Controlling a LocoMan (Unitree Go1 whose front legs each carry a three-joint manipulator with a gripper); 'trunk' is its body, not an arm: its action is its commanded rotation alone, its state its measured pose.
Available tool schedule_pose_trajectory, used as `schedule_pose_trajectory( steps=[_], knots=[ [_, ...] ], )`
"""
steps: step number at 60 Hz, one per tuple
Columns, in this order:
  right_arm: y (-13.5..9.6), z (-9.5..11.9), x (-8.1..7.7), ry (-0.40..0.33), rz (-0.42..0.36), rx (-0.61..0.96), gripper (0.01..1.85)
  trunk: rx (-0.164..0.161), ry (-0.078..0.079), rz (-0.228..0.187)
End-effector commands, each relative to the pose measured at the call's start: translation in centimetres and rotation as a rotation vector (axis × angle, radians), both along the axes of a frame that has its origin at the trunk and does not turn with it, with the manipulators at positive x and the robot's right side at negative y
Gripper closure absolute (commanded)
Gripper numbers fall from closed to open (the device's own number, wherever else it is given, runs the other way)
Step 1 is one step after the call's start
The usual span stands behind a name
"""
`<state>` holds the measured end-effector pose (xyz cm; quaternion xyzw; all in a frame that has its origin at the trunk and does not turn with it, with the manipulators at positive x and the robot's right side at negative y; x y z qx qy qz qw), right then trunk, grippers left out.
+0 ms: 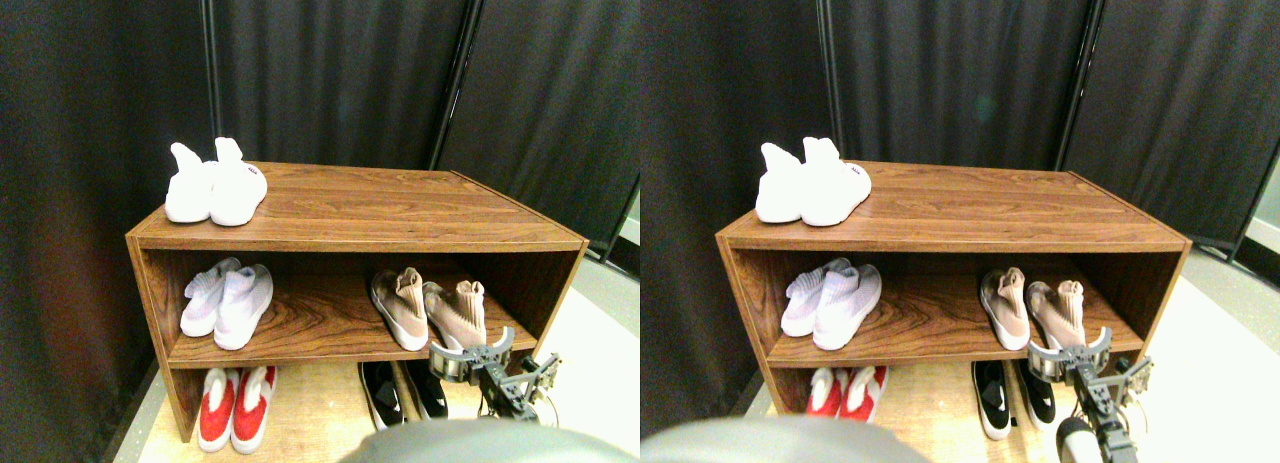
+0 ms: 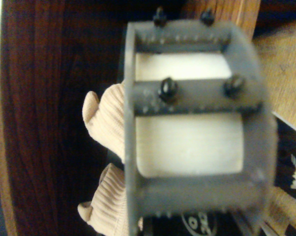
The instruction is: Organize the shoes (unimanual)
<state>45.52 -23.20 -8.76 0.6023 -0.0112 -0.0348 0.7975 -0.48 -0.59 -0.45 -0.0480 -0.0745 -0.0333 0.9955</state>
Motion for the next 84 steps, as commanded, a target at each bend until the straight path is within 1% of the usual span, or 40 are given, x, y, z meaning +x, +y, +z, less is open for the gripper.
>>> schedule_pose_trajectory(
  steps=[1,3,8,14,20,21,27,34,36,39,43,47,49,50,51,52,54,57,59,62,63,64,66,68,70,71,73,75,77,80,83,84],
  knots=[
    [0.1,-0.2,0.7,0.005,0.000,0.034,0.61,-0.027,0.029,0.009],
    [0.1,-0.4,1.0,0.013,0.005,0.042,0.56,-0.027,0.029,0.009],
    [0.2,-0.7,1.5,0.014,0.009,0.050,0.55,-0.027,0.030,0.011],
    [0.1,-0.9,1.7,0.017,0.006,0.048,0.59,-0.027,0.030,0.011],
    [0.1,-0.9,1.8,0.022,0.013,0.036,0.55,-0.027,0.033,0.012],
    [0.1,-0.9,1.7,0.023,0.013,0.039,0.55,-0.026,0.031,0.013],
    [0.1,-0.8,1.5,0.017,0.016,0.042,0.52,-0.024,0.030,0.010],
    [0.2,-0.2,0.5,0.015,0.005,0.052,0.56,-0.021,0.028,0.007],
    [0.2,-0.1,0.3,0.013,0.018,0.046,0.54,-0.020,0.027,0.007],
    [0.2,0.0,0.1,0.008,0.021,0.044,0.58,-0.019,0.026,0.006],
    [0.1,0.4,-0.6,-0.004,0.036,0.027,0.61,-0.018,0.026,0.006],
    [-0.2,0.9,-1.6,-0.024,0.060,0.025,0.65,-0.018,0.025,0.007],
    [-0.2,0.9,-1.8,-0.028,0.062,0.026,0.65,-0.018,0.025,0.007],
    [-0.4,1.0,-2.3,-0.039,0.073,0.027,0.65,-0.017,0.025,0.006],
    [-0.4,1.0,-2.3,-0.039,0.073,0.027,0.65,-0.017,0.024,0.006],
    [-0.7,1.2,-3.0,-0.041,0.078,0.027,0.59,-0.016,0.024,0.005],
    [-0.8,1.3,-3.1,-0.042,0.083,0.031,0.57,-0.015,0.023,0.004],
    [-1.2,1.5,-3.9,-0.065,0.096,0.040,0.58,-0.015,0.021,0.003],
    [-1.5,1.7,-4.5,-0.091,0.105,0.018,0.64,-0.014,0.021,0.002],
    [-2.0,2.1,-5.1,-0.106,0.117,-0.017,0.74,-0.012,0.021,-0.002],
    [-2.0,2.1,-5.1,-0.106,0.117,-0.017,0.74,-0.012,0.021,-0.002],
    [-2.1,2.3,-5.3,-0.111,0.127,-0.024,0.81,-0.011,0.020,-0.003],
    [-2.5,2.8,-5.8,-0.127,0.129,-0.019,1.01,-0.011,0.021,-0.005],
    [-2.7,3.0,-6.0,-0.140,0.105,-0.020,1.13,-0.010,0.021,-0.007],
    [-3.2,3.4,-6.2,-0.166,0.063,-0.039,1.47,-0.010,0.019,-0.008],
    [-3.4,3.6,-6.3,-0.173,0.058,-0.048,1.62,-0.010,0.018,-0.008],
    [-3.7,3.9,-6.4,-0.183,0.046,-0.046,1.76,-0.010,0.018,-0.008],
    [-3.7,4.0,-6.5,-0.188,0.036,-0.043,1.80,-0.010,0.015,-0.008],
    [-4.1,4.4,-6.6,-0.215,-0.018,-0.041,1.80,-0.011,0.014,-0.007],
    [-4.7,4.9,-6.6,-0.237,-0.018,-0.067,1.80,-0.011,0.014,-0.007],
    [-5.0,5.4,-6.8,-0.247,-0.056,-0.080,1.80,-0.011,0.014,-0.006],
    [-5.1,5.5,-6.8,-0.248,-0.058,-0.087,1.80,-0.012,0.010,-0.006]
  ],
)
